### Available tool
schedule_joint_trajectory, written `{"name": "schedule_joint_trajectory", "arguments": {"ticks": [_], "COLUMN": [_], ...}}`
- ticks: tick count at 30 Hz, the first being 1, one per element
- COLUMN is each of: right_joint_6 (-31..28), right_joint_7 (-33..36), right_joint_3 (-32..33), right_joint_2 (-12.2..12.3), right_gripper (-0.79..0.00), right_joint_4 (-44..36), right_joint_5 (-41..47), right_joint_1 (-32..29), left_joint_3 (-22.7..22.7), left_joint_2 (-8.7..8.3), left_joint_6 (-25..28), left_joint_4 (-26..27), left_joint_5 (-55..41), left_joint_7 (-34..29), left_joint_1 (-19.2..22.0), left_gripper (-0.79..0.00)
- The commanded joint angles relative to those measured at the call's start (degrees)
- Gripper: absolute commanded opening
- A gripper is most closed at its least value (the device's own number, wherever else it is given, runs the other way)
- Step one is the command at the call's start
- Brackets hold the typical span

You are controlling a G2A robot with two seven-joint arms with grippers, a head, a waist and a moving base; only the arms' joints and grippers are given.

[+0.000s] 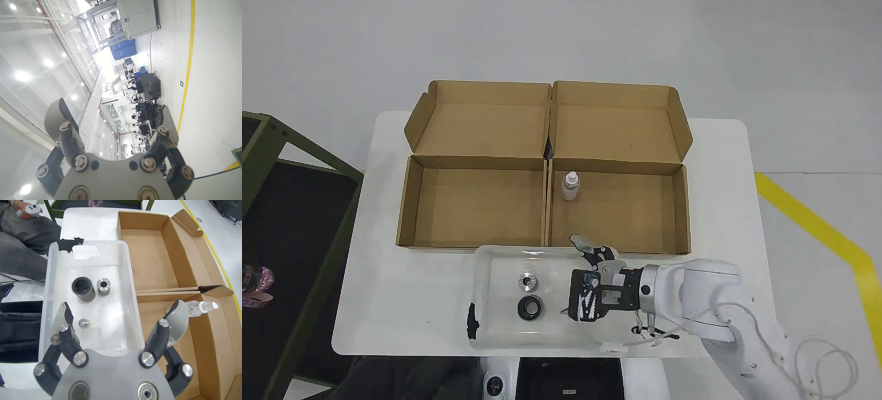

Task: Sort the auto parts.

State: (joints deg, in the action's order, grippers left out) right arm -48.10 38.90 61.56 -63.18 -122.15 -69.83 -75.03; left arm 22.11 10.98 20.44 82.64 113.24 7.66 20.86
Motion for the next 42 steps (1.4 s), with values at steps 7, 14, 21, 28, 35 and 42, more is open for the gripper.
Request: {"name": "schedule_joint_trajectory", "arguments": {"ticks": [7, 14, 21, 28, 35, 42], "right_joint_6": [0.9, 1.9, 2.9, 3.7, 4.1, 4.2], "right_joint_7": [4.9, 9.5, 11.1, 12.7, 14.4, 16.1], "right_joint_3": [-4.1, -7.6, -9.0, -10.4, -11.7, -14.0], "right_joint_2": [0.1, 0.1, 0.1, 0.1, 0.2, -0.1], "right_gripper": [0.0, 0.0, 0.0, -0.031, -0.086, -0.102], "right_joint_4": [-1.3, -0.7, 0.2, 2.4, 3.5, 5.3], "right_joint_5": [-3.5, -6.2, -6.5, -7.6, -8.9, -9.1], "right_joint_1": [-0.5, 0.1, 0.8, 1.6, 2.2, 3.2], "left_joint_3": [0.0, 0.0, 0.0, 0.0, 0.0, 0.0], "left_joint_2": [0.0, 0.0, 0.0, 0.0, 0.0, 0.0], "left_joint_6": [0.0, 0.0, 0.0, 0.0, 0.0, 0.0], "left_joint_4": [0.0, 0.0, 0.0, 0.0, 0.0, 0.0], "left_joint_5": [0.0, 0.0, 0.0, 0.0, 0.0, 0.0], "left_joint_7": [0.0, 0.0, 0.0, 0.0, 0.0, 0.0], "left_joint_1": [0.0, 0.0, 0.0, 0.0, 0.0, 0.0], "left_gripper": [0.0, 0.0, 0.0, 0.0, 0.0, 0.0]}}
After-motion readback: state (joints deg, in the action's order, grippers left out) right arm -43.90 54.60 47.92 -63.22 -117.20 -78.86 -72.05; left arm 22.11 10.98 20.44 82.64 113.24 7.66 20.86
